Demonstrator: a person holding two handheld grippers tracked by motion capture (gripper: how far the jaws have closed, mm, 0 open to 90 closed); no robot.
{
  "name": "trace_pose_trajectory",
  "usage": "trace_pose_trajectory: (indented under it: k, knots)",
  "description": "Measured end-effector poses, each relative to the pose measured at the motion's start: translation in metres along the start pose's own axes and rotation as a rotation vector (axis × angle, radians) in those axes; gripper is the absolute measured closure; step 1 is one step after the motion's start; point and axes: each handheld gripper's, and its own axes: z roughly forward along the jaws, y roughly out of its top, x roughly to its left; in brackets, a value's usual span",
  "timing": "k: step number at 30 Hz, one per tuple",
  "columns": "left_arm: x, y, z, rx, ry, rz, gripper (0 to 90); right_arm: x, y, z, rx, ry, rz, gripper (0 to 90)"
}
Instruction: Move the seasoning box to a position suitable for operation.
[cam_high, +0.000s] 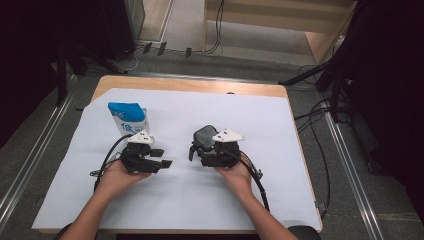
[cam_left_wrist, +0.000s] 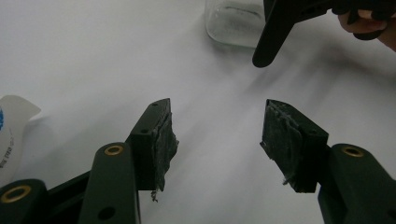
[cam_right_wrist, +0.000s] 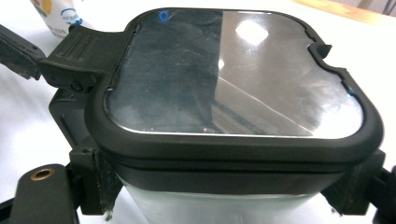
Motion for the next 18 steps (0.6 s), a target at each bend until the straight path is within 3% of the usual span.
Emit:
trace_pose_trajectory:
  k: [6, 18]
  knots:
    - [0.0001, -0.0034, -0.0034, -0.006, 0.011, -0.009, 43.6, 0.0047, -0.0014, 0.0107, 0.003, 0.011, -0.02, 15.5]
    - [-0.0016, -0.0036, -0.0019, -0.004, 0.007, -0.005, 43.7, 0.0032, -0.0038, 0.0105, 0.027, 0.029, -0.037, 14.4]
